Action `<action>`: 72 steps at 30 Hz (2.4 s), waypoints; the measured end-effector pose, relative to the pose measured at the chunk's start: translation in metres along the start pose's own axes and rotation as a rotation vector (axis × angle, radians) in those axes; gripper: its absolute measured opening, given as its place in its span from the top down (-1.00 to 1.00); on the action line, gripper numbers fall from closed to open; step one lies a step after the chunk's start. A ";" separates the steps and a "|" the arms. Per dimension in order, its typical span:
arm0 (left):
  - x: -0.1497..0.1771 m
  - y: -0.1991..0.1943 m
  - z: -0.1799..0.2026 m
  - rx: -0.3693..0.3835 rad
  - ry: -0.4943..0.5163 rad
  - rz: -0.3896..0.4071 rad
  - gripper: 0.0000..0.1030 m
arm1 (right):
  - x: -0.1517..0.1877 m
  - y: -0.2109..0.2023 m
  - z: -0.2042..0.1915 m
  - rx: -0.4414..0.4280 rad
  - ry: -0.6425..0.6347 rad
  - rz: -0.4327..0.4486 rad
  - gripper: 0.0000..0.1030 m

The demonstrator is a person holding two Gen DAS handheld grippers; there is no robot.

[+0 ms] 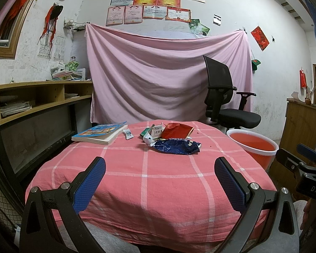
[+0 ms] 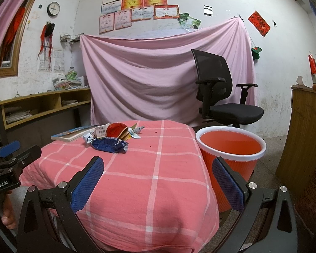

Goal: Collect trash

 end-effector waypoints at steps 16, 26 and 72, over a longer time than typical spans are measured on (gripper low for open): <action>-0.002 0.001 0.007 -0.004 0.000 -0.002 -0.96 | -0.001 -0.001 0.000 0.000 0.000 -0.001 -1.00; 0.000 0.018 -0.007 -0.018 -0.043 -0.045 -0.96 | 0.006 0.012 0.000 -0.013 0.025 0.001 -1.00; -0.003 0.202 -0.034 -0.002 -0.004 -0.349 -0.31 | -0.028 0.251 -0.038 -0.336 -0.044 -0.418 -0.22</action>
Point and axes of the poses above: each gripper's, at about its wrist camera, not at the fingertips, and y roughly the way its jaws point, z to its right, x to its underside, the point moved 7 cm from there along y, roughly the way its jaws point, and after that the axes turned 8 degrees about -x, right-handed, at the moved point
